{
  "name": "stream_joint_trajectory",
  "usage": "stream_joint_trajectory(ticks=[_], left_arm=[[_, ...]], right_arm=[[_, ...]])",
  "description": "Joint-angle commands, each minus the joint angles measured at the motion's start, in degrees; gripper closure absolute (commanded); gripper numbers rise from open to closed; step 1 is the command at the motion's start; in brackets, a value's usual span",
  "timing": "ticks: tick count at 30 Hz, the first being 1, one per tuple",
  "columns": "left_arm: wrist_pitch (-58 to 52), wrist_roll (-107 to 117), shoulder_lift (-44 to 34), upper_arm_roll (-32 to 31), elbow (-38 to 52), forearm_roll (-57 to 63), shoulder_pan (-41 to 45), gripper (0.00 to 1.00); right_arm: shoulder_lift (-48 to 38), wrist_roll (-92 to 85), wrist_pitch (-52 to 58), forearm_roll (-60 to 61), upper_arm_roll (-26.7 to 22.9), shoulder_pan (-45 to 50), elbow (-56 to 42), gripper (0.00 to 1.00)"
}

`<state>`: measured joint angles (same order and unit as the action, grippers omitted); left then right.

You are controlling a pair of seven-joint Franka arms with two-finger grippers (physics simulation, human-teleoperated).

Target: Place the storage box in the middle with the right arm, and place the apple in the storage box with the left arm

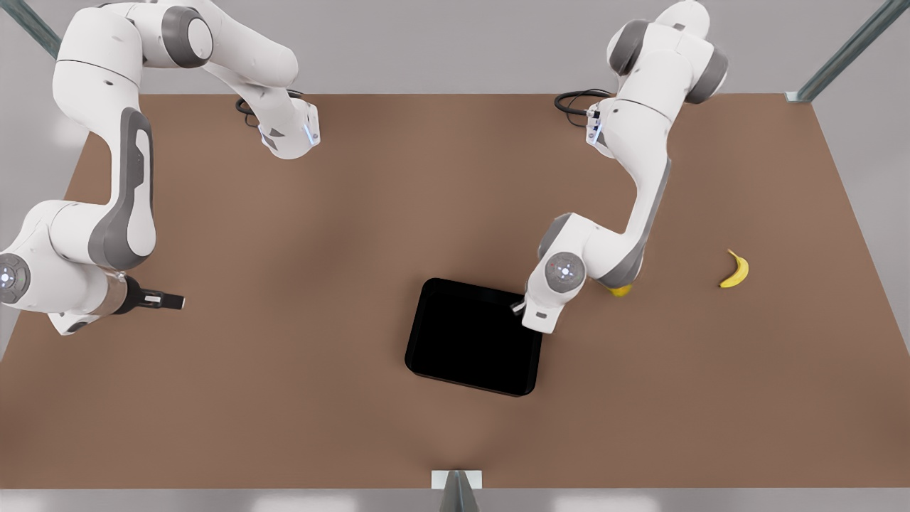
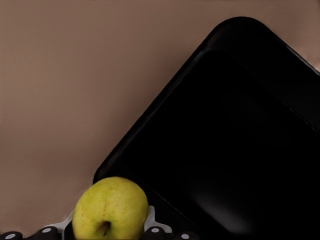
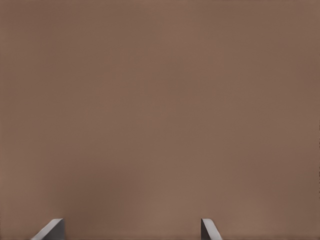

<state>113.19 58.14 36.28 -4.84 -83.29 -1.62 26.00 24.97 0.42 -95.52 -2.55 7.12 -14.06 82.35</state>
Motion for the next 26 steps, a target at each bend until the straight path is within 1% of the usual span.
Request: stream_joint_trajectory(ticks=[1,3,4,5,6,13,14,15,16,17,18,19,20,21,22,23,26], left_arm=[[-0.1,1.3,0.3,0.0,1.0,-2.9,0.5,0.32],[0.5,5.6,3.5,0.0,5.6,-2.9,3.7,0.32],[0.7,5.6,4.2,0.0,6.0,-2.9,3.7,0.31],[0.8,5.3,4.4,0.1,6.0,-2.7,3.6,0.14],[0.8,5.1,4.7,0.2,6.0,-2.6,3.4,0.0],[0.0,5.2,4.1,0.5,7.7,-2.5,3.2,0.0],[-2.4,4.9,3.4,0.7,9.3,-2.6,2.3,0.0],[-11.0,2.7,2.0,0.1,14.4,-2.9,-2.7,0.0],[-20.5,-3.3,-0.8,0.0,19.2,-6.3,-9.6,0.0],[-26.0,-14.1,-4.2,0.3,19.2,-6.2,-14.7,0.0],[-34.1,-30.4,-5.3,1.6,19.7,-3.1,-16.9,0.0],[-38.5,-42.9,-7.3,1.7,20.1,1.9,-18.2,0.0],[-40.6,-50.9,-11.0,1.5,19.6,3.8,-19.7,0.0],[-42.0,-50.9,-13.3,1.6,19.1,4.0,-21.1,0.0],[-41.3,-51.3,-17.5,1.7,15.2,3.9,-21.3,0.0],[-36.6,-51.3,-22.0,1.7,8.2,4.0,-22.2,0.0],[-34.2,-51.4,-23.5,1.9,5.3,4.0,-22.3,0.0]], right_arm=[[0.0,0.0,0.0,0.1,0.0,-0.1,0.0,0.0],[0.0,0.0,0.0,0.0,0.0,-0.2,0.0,0.0],[0.0,-0.1,0.0,0.1,0.0,-0.1,0.0,0.0],[0.0,-0.1,0.0,0.1,0.0,-0.1,0.0,0.0],[0.0,-0.1,0.0,0.1,0.0,-0.2,0.0,0.0],[0.0,0.0,0.1,0.0,0.0,-0.1,0.1,0.0],[0.0,0.0,0.1,0.0,0.0,0.0,0.1,0.0],[0.0,0.0,0.1,0.0,0.0,0.0,0.1,0.0],[0.0,0.0,0.1,0.0,0.0,-0.1,0.1,0.0],[0.0,0.0,0.1,0.1,0.0,0.0,0.1,0.0],[0.0,0.0,0.1,0.0,0.0,0.0,0.1,0.0],[0.0,-0.1,0.1,0.1,0.0,0.0,0.1,0.0],[0.0,0.0,0.1,0.0,0.0,0.0,0.1,0.0],[0.0,0.0,0.1,0.1,0.0,0.0,0.1,0.0],[0.0,0.0,0.1,0.0,0.0,0.0,0.1,0.0],[0.0,0.0,0.1,0.1,0.0,0.0,0.1,0.0],[0.1,0.1,0.1,0.0,0.1,0.2,0.0,0.0]])
